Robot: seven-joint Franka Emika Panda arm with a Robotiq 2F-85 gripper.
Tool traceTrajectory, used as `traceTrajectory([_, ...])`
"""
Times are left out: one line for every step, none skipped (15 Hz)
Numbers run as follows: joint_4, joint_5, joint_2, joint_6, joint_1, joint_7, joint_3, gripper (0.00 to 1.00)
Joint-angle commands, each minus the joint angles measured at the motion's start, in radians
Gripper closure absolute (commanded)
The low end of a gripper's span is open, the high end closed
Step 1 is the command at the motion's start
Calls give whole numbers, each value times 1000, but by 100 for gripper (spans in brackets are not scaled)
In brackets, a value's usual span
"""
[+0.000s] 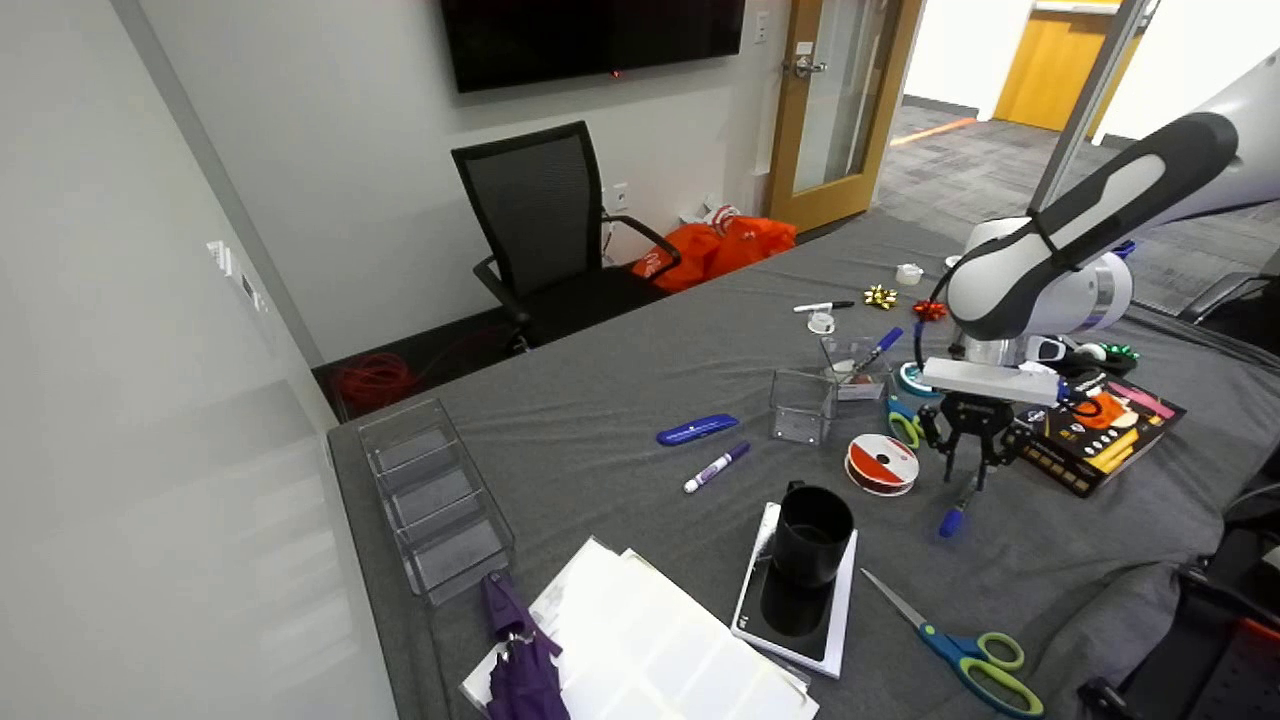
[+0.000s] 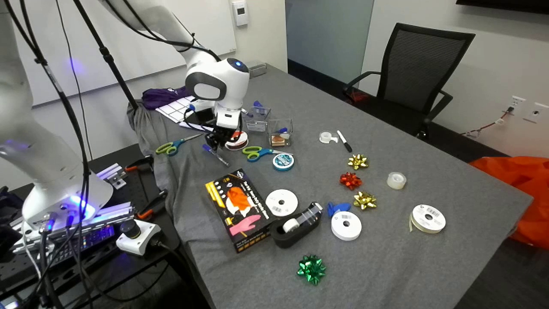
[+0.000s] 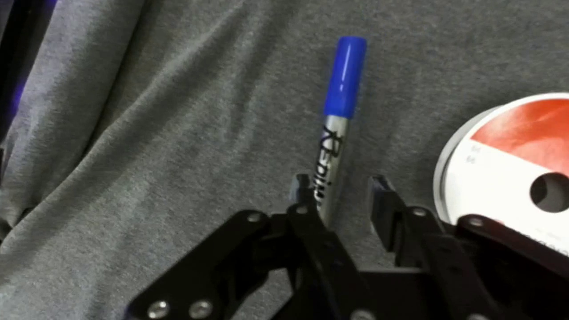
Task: Take the blue pen out of the clear container
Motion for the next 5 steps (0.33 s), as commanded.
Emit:
traceTrajectory([-38,32,-38,50,-16,-43,13,31])
traceTrajectory([-36,53,-44,47,-22,-51,20,23])
traceTrajectory([-35,78,-50,49,-28,-66,28,17])
traceTrajectory([-35,103,-56,58,-31,-83,33,9])
traceTrajectory([-37,133,-63,71,-34,-107,40,3])
